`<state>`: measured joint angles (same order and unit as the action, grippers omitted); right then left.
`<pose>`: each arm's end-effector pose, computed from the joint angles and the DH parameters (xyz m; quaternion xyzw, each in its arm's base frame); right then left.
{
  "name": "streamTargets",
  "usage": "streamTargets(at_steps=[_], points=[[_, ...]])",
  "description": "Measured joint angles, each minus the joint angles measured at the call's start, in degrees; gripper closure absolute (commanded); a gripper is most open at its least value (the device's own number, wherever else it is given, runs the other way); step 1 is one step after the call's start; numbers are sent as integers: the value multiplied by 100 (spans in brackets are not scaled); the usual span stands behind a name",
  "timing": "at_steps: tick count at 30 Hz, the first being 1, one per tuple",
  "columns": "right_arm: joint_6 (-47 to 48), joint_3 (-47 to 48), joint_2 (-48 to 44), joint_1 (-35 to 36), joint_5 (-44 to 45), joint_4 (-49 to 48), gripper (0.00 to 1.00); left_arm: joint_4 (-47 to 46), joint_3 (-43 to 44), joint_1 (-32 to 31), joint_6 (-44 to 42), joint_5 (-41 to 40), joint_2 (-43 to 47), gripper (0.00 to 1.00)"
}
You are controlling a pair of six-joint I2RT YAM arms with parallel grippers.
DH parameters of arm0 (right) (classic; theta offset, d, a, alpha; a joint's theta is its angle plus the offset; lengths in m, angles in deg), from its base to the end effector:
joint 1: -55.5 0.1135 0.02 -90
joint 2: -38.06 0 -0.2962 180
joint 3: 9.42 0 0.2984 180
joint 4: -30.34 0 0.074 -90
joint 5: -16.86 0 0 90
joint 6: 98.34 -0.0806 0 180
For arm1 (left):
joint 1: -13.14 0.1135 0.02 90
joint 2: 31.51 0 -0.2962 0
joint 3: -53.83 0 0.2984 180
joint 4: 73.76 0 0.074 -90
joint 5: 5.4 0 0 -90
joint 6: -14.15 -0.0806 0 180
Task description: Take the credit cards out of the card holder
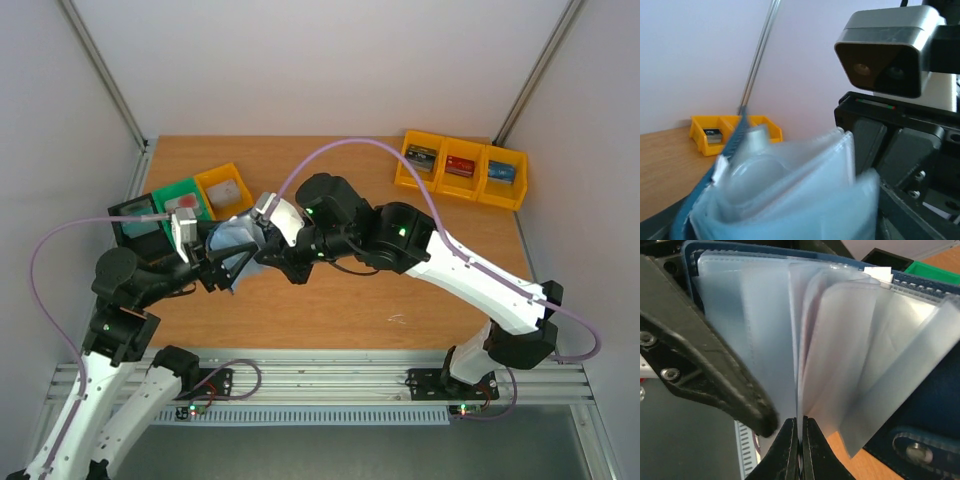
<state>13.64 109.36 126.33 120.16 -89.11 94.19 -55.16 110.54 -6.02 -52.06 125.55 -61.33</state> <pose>0.1489 0.3662 0.4778 -0.6460 0.5890 0.2849 0.3932 0.1363 -0.1033 0.4152 0.2396 0.6230 -0.4723 0.5756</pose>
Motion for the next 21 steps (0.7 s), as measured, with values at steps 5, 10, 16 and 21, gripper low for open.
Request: streamTargets(at_steps=[5,10,16,21], points=[[212,157,151,109,321,142,99,11,15,-13,313,-81,-81,82],[258,122,74,85,525,199,99,-31,22,-20,378,-39,-46,98],[315,-76,-118,114,496,79,69,-105,22,-44,413,96,-17,100],[254,-330,-295,48,164,-138,53,-98,22,-42,317,118,-13,100]])
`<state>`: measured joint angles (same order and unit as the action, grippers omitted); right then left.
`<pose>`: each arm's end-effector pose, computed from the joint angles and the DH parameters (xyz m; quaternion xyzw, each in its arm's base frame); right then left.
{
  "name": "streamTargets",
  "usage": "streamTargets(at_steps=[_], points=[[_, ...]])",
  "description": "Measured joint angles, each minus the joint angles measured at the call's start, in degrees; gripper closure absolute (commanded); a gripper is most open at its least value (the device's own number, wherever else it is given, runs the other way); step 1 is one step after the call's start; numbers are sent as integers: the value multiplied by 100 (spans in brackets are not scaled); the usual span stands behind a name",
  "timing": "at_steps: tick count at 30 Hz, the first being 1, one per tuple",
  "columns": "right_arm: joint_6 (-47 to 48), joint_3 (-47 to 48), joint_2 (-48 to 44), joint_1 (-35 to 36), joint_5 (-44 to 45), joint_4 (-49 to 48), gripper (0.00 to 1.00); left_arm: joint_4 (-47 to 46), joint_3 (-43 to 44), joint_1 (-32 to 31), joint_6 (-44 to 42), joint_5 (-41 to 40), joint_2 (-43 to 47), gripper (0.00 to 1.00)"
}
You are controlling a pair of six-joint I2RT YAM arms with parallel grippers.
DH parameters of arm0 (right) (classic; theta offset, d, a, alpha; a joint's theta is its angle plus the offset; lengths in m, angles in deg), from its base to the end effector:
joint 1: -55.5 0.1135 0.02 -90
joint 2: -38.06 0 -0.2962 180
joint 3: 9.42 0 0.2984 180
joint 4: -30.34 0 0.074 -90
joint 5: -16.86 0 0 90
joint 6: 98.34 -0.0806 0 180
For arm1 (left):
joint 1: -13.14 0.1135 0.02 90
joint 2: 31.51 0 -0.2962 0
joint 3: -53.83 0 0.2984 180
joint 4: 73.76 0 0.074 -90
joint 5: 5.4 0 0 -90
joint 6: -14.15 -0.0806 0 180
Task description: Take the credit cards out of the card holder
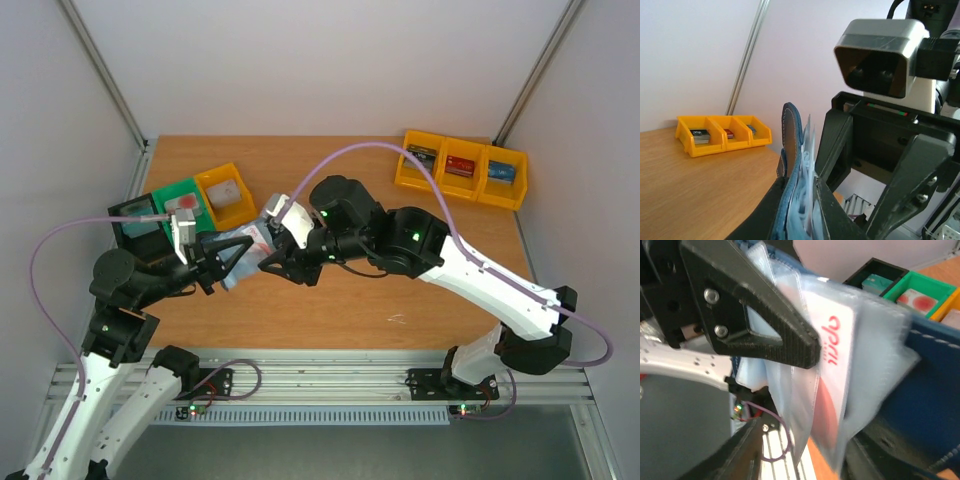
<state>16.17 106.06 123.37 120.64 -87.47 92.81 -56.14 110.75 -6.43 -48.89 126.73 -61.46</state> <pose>0.1426 0.3553 0.4774 -0.6553 0.5740 0.2687 0.4110 0.1339 -0.1050 0.4184 0.2345 0.6203 -0.4947 0.5617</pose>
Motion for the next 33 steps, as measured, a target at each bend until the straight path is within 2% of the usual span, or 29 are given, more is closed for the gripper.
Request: streamTargets(at_steps=[3,4,5,6,12,18,19,21,24,25,32,33], points=[[-92,-166,-188,-133,-212,-199,34,48,0,7,-105,-13,9,100],[-166,-225,-271,-177,-249,-284,25,74,0,13,-144,-17,13,100],[-190,-339,-409,-243,-313,-411,8,111,0,13,-177,-24,15,100],[-234,-461,-581,-319,-376,-511,2,129,0,15,-201,-26,17,100],[-629,-717,-1263,-942,-444,-866,2,142,0,26,-297,98,35,100],[-789,-717,-754,-953,-1073,-1198,2,140,0,26,-323,181,35,100],[-800,-715,-612,-953,-1187,-1228,5,140,0,26,-323,197,35,100],[-811,-715,-380,-953,-1362,-1261,16,140,0,26,-321,212,35,100],[-852,-715,-157,-953,-1556,-1314,50,140,0,26,-321,238,35,100],[-850,-715,-133,-953,-1613,-1331,58,140,0,26,-321,243,35,100],[-979,-726,-136,-955,-1921,-1569,97,98,0,33,-317,260,37,100],[-988,-730,-140,-955,-1956,-1580,99,98,0,37,-308,260,39,100]])
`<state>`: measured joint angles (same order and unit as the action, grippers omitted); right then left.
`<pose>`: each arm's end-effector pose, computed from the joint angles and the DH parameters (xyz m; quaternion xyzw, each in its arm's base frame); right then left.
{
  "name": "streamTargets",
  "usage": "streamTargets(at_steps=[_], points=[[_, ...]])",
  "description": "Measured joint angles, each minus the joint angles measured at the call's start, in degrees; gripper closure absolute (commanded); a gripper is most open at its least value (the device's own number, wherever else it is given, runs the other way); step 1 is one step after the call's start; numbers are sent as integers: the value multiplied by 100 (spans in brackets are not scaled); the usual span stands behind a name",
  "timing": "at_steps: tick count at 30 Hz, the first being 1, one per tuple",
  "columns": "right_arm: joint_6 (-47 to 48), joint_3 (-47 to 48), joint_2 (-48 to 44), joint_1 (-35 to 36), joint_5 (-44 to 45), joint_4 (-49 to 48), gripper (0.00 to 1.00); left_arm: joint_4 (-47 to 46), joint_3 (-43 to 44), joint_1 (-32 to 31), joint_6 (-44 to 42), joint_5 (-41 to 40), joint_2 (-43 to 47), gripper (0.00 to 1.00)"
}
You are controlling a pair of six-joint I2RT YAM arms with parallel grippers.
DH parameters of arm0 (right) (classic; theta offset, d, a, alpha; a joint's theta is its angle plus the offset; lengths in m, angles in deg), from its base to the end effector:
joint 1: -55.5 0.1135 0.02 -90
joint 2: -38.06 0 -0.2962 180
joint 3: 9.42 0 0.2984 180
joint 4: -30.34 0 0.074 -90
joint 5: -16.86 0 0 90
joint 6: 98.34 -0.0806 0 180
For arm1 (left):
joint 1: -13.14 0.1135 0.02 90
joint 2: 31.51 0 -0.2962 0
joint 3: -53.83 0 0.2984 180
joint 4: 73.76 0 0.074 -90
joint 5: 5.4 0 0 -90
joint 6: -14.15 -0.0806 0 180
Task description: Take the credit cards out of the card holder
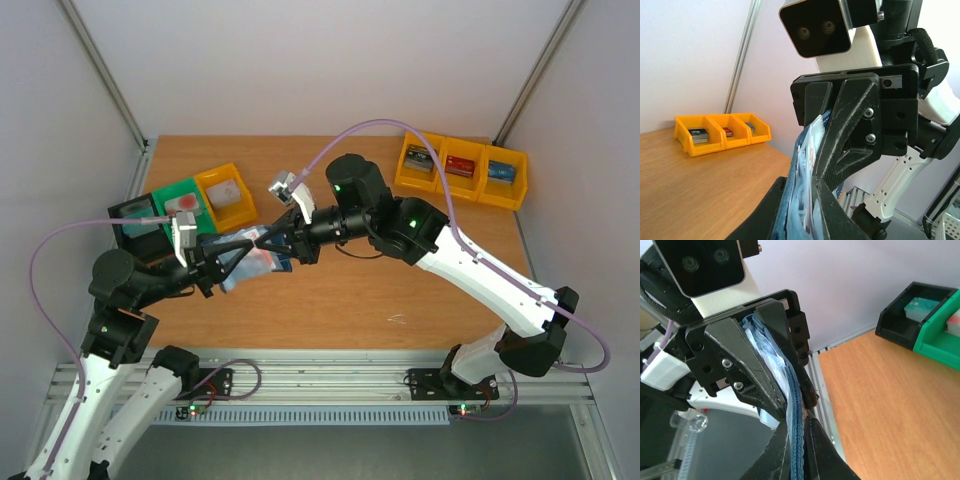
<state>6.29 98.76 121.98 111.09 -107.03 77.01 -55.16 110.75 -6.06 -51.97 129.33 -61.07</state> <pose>0.1838 0.3479 0.4769 -0.5898 0.5571 0.4131 0.4137 0.1297 -0.1052 0.4168 0.2640 0.6134 -0.4881 0.5620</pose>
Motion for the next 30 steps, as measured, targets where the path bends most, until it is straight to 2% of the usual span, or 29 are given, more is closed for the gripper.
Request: streamTargets(at_steps=[4,5,6,8,9,12,16,20,23,27,30], points=[[0,-7,-20,0,-70,4,99,-7,0,7,15,9,2,99],[-2,-9,-20,0,-72,4,99,-2,0,7,15,7,0,94],[-2,-11,-20,0,-68,7,99,4,0,7,13,-13,2,79],[0,-11,-24,0,-20,11,99,50,0,2,-15,-151,9,64],[-2,-11,-31,2,48,35,99,116,0,-11,-98,-343,15,60],[-4,-11,-87,7,428,197,99,380,0,-24,-393,-1139,50,57],[13,44,-120,17,1121,568,99,837,0,-42,-929,-2538,59,51],[-42,197,-162,79,1897,1180,99,1231,-9,-9,-1355,-3622,76,49],[-219,483,-120,107,2715,1714,99,1300,-37,0,-1567,-3797,129,50],[-525,1078,168,170,4059,2472,99,1259,-42,2,-1856,-3434,195,65],[-636,1342,459,291,4750,2865,99,1163,-42,4,-2013,-2474,234,68]])
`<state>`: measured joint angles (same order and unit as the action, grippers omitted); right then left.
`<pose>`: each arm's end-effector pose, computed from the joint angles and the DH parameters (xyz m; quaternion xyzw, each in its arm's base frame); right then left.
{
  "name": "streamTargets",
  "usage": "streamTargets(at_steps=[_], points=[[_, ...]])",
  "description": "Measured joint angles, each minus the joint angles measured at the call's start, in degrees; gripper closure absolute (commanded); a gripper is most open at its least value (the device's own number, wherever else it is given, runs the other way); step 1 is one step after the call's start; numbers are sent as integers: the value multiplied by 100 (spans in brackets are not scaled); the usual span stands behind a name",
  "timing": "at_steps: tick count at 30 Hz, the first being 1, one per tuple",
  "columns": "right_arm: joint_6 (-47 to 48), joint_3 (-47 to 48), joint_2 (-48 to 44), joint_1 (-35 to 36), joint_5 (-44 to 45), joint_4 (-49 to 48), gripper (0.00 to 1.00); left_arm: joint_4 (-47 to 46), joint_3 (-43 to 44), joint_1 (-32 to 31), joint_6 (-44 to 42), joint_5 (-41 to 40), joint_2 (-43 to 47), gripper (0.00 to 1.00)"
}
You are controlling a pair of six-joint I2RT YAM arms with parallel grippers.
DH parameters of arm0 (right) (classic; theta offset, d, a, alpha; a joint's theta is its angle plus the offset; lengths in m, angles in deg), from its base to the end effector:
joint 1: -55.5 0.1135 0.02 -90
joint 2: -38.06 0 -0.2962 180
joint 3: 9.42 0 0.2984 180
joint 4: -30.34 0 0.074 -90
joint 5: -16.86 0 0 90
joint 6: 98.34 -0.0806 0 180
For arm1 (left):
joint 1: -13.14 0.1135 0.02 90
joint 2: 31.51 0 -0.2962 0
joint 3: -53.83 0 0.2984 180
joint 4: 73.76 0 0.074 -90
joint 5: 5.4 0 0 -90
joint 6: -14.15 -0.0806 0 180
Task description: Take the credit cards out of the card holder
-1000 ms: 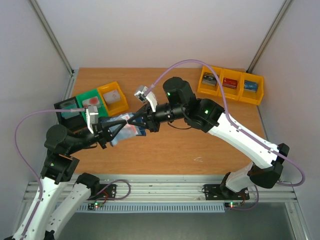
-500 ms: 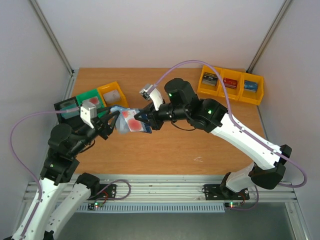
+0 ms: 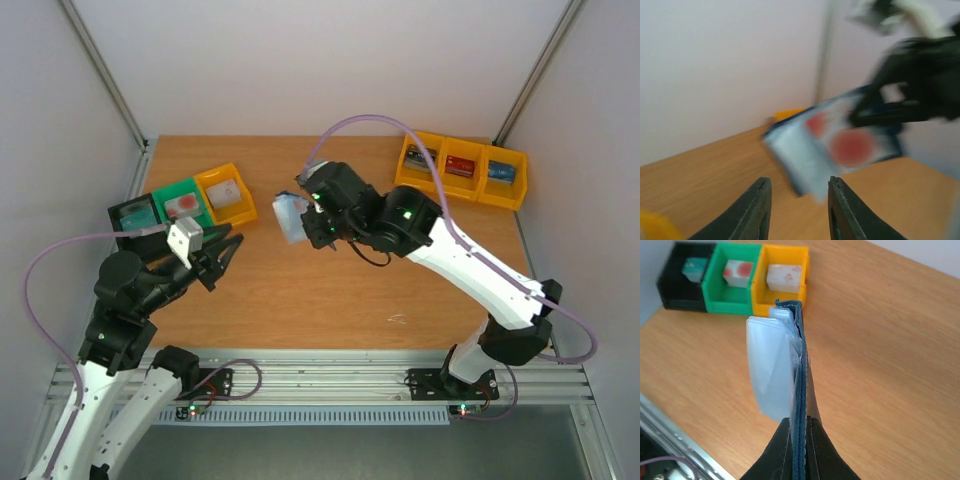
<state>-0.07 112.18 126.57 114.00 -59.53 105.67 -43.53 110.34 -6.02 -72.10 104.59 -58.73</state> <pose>0.2122 0.3099 0.4701 -0.4596 0.7845 0.0725 0.4100 0.1483 -0.0807 0.3925 0.2147 0.6794 -0.2584 0.6523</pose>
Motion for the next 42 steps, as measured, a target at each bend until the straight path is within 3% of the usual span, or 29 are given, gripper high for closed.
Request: streamTargets(at_steps=[4,6,14,23,29,31,33,37,39,42], points=[[42,391,518,284,293,330,99,-562,-105,-22,372,1821,-39,74],[146,442,649,361,26,249,99,-791,-181,-74,817,2216,-162,77],[485,61,264,367,-1567,-433,99,-1158,-555,-122,2159,2459,-837,74],[586,-501,-542,-26,-3077,-1172,99,-1217,-562,-116,2297,2575,-546,69],[636,-560,-584,-85,-3622,-1447,99,-1696,-562,-109,2400,3036,-542,79],[647,-564,-581,-98,-3731,-1512,99,-1884,-562,-107,2435,3191,-549,93],[684,-577,-573,-98,-3834,-1582,94,-2013,-562,-103,2496,3329,-549,100],[750,-737,-658,-197,-3939,-1705,70,-2094,-562,-79,2450,3580,-516,100],[748,-920,-695,-205,-4046,-1871,63,-2109,-562,-83,2433,3626,-496,100],[743,-1266,-765,-249,-4194,-1985,63,-2111,-560,-90,2435,3633,-461,100]])
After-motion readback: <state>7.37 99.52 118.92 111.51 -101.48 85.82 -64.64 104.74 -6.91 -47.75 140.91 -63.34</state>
